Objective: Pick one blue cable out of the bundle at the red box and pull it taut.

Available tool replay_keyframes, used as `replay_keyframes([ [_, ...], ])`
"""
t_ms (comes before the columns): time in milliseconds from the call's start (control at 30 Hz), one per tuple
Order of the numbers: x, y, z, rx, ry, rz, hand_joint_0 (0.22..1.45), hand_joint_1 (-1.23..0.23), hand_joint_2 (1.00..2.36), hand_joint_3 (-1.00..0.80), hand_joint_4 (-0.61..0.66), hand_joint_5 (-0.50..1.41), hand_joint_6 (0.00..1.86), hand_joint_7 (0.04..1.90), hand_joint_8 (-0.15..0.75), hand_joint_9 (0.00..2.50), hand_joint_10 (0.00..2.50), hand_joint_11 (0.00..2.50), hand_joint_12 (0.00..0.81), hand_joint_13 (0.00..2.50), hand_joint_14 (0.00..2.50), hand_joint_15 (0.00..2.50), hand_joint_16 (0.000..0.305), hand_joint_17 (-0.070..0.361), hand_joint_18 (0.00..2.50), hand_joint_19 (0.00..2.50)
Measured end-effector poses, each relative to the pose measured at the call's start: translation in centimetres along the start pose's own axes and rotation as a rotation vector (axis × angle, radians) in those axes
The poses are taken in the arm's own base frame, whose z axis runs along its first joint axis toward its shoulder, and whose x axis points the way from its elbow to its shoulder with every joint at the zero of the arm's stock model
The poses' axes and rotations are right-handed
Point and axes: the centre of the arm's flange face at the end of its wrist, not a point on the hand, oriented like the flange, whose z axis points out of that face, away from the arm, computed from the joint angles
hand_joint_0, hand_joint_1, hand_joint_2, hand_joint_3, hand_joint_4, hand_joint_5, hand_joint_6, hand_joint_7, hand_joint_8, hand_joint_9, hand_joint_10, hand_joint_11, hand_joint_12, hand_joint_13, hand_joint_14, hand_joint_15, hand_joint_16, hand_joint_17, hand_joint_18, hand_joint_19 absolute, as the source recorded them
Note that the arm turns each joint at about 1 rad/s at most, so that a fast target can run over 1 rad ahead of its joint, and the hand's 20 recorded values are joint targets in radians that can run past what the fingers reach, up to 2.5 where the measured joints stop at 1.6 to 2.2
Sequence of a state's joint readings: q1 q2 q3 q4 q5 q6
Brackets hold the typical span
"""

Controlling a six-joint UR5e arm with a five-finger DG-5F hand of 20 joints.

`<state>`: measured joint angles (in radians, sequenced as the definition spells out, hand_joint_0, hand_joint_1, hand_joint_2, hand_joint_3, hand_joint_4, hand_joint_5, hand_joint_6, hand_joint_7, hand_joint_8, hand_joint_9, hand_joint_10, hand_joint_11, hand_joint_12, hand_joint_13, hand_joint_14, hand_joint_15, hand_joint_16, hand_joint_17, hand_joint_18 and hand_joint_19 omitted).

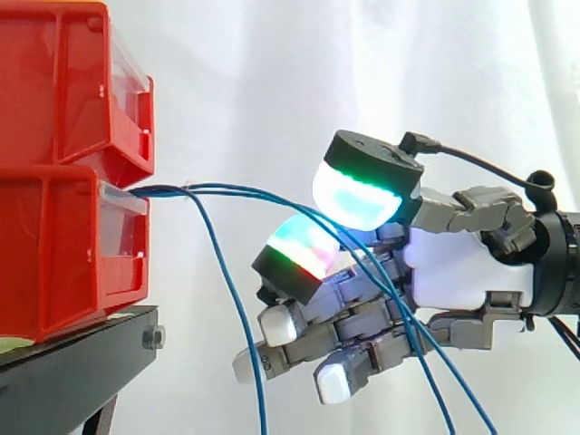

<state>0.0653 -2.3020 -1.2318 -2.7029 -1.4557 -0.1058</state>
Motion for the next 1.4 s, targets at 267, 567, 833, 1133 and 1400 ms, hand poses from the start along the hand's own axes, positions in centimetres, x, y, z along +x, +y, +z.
replay_keyframes([
  [267, -0.03, -0.02, 0.0, 0.0, -0.001, -0.001, 0.54, -0.72, 1.0, -0.46, 0.19, -0.14, 0.83, 1.02, 0.341, 0.73, 0.01, 0.6, 0.405, 0.39, 0.01, 0.21, 0.061, 0.137, 0.74, 0.54],
  [567, -0.04, -0.02, 0.0, 0.0, -0.002, -0.001, 0.5, -0.63, 1.0, -0.5, 0.22, -0.13, 0.82, 1.01, 0.363, 0.77, 0.01, 0.61, 0.423, 0.41, 0.01, 0.21, 0.065, 0.146, 0.78, 0.54],
  [833, -0.01, -0.01, 0.0, 0.0, 0.0, -0.001, 0.58, -0.81, 1.0, -0.48, 0.2, -0.13, 0.86, 1.11, 0.34, 0.78, 0.01, 0.63, 0.399, 0.43, 0.01, 0.21, 0.06, 0.135, 0.77, 0.55],
  [1133, -0.02, -0.01, 0.0, 0.0, 0.0, 0.0, 0.68, -0.91, 1.02, -0.28, 0.13, -0.14, 0.89, 1.13, 0.334, 0.76, 0.01, 0.65, 0.394, 0.43, 0.01, 0.21, 0.059, 0.133, 0.79, 0.51],
  [1400, -0.03, 0.0, 0.0, 0.0, 0.0, 0.0, 0.73, -1.02, 1.0, -0.5, 0.19, -0.16, 0.89, 1.05, 0.325, 0.7, 0.01, 0.65, 0.39, 0.39, 0.01, 0.19, 0.059, 0.133, 0.75, 0.47],
])
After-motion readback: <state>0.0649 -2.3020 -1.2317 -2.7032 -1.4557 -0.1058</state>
